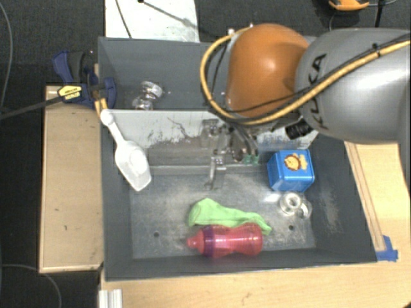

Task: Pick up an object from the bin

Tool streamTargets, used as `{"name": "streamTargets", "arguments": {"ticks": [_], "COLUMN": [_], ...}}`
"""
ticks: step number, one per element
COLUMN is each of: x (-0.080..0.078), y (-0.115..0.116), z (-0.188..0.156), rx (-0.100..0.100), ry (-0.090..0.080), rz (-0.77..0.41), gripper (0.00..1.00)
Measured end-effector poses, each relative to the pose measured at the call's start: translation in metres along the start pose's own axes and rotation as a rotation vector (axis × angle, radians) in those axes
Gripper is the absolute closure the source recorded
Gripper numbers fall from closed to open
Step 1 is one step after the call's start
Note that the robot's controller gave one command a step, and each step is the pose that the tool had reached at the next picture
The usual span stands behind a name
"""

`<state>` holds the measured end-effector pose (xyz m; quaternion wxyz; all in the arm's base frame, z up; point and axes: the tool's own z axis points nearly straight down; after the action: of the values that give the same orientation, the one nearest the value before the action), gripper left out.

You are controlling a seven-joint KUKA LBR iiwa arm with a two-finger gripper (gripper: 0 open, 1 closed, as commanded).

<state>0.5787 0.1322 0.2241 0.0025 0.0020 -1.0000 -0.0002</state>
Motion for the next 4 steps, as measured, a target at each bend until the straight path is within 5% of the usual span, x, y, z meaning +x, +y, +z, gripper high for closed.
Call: {"name": "streamTargets", "arguments": {"ticks": [1,2,3,4], "x": [-0.001,0.027,0.058,0.041], "y": [-0.001,-0.032,-0.062,-0.050], "z": [-0.005,0.070,0.070,0.107], "rx": [-0.001,0.000,0.001,-0.001], "ry": [-0.009,-0.010,-0.001,-0.005], "rz": [0.004,-0.106,-0.187,0.100], "gripper": [0.00,0.00,0.00,0.00]}}
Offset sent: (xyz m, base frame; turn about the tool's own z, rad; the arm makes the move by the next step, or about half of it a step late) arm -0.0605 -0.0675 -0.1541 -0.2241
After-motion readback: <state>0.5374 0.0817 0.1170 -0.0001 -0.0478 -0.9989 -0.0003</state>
